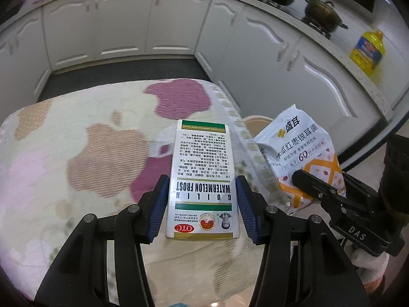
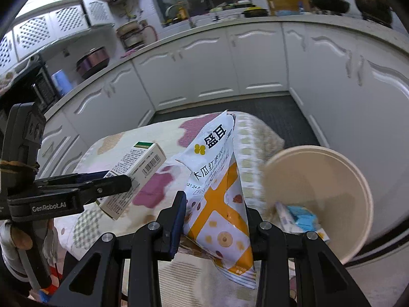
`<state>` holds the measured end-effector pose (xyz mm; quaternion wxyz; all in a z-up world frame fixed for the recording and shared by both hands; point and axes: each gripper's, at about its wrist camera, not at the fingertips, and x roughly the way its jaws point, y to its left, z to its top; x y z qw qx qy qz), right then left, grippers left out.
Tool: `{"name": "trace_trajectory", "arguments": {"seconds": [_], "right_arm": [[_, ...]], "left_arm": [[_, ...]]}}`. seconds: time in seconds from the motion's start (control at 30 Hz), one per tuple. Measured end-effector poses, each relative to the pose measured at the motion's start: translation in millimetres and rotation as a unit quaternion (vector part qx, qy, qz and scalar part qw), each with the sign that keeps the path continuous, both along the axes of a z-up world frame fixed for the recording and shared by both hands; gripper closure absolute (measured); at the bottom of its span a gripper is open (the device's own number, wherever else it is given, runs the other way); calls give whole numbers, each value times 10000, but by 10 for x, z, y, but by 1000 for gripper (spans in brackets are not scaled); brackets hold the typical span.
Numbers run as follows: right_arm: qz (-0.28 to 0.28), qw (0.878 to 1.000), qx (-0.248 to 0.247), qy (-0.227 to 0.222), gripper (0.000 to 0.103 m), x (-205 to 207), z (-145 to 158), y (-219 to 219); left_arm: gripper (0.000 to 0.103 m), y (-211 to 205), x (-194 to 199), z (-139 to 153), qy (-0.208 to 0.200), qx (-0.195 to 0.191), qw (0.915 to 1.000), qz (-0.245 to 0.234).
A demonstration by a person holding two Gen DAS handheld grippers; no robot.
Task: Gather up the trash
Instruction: 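Carry the snack bag and watermelon frost box over the beige bin, then open both grippers over the beige bin to drop bag and box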
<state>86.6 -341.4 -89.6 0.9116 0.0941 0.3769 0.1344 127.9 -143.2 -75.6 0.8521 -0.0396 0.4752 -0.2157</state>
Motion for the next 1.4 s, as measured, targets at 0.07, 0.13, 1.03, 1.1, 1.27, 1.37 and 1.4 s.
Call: {"name": "trace_trajectory", "arguments": {"seconds": [0.07, 0.13, 1.03, 1.1, 1.27, 1.37, 1.4], "right_arm": [[-132, 9999, 17, 17, 68, -21, -12, -132], [-250, 9997, 29, 42, 68, -43, -32, -258], [-1468, 9830, -60, 1104, 67, 313, -931, -1444], [-1483, 9820, -89, 1167, 66, 338, -989, -1458], [-1519, 9795, -139, 1318, 59, 387, -1131, -1468], [-1576, 9784, -75, 1337, 55, 397, -1193, -1491], [-1597, 9779, -54, 1348, 55, 395, -1206, -1508]], "left_arm": [[53, -147, 9, -9, 4, 5, 9999, -108], [53, -288, 20, -21, 22, 11, 9998, -202], [53, -1934, 586, -583, 646, 78, 9931, -974], [53, -1993, 619, -641, 685, 118, 9928, -976], [53, -2077, 671, -772, 731, 254, 9921, -986], [52, -2100, 686, -822, 737, 301, 9919, -986], [52, -2098, 687, -830, 725, 306, 9920, -990]]}}
